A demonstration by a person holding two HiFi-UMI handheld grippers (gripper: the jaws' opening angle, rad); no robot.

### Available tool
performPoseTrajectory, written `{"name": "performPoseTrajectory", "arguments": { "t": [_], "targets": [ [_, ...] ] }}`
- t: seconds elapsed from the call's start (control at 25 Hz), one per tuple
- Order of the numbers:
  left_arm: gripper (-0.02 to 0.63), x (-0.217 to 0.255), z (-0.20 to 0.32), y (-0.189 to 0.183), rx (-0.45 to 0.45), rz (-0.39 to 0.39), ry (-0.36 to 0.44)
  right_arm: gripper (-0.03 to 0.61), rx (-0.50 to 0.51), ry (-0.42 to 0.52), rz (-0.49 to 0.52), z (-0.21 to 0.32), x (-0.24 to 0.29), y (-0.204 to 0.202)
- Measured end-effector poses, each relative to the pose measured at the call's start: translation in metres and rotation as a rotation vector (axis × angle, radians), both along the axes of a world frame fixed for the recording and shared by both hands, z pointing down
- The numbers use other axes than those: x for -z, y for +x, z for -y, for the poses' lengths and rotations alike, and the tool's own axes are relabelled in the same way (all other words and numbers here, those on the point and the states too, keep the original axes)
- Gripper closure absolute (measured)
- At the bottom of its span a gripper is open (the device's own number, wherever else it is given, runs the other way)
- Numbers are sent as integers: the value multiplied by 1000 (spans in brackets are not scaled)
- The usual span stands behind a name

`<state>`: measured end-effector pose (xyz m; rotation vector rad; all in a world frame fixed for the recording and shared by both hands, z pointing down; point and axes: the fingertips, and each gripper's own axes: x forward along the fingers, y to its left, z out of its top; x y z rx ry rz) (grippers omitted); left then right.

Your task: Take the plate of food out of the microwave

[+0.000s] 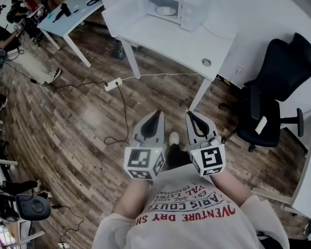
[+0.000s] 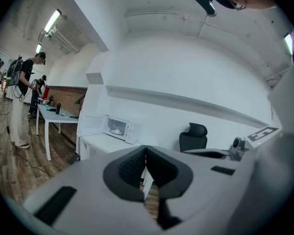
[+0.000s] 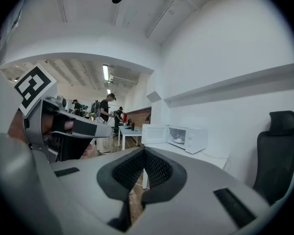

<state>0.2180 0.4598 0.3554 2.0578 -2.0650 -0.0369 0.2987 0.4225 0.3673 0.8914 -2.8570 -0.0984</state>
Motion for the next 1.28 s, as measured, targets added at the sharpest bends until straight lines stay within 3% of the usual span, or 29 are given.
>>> {"name": "performPoseTrajectory", "arguments": {
  "t": [0.28, 0.92, 1.28],
  "targets": [
    [606, -6, 43, -18, -8, -31, -17, 575, -9, -49, -3, 48, -13, -19],
    [606, 14, 242, -96, 4, -50, -24, 575, -5, -46, 15, 254, 13, -88],
    [606, 1, 310, -141, -3, -92, -52, 575, -41, -88, 8, 319, -2, -122]
  ]
}}
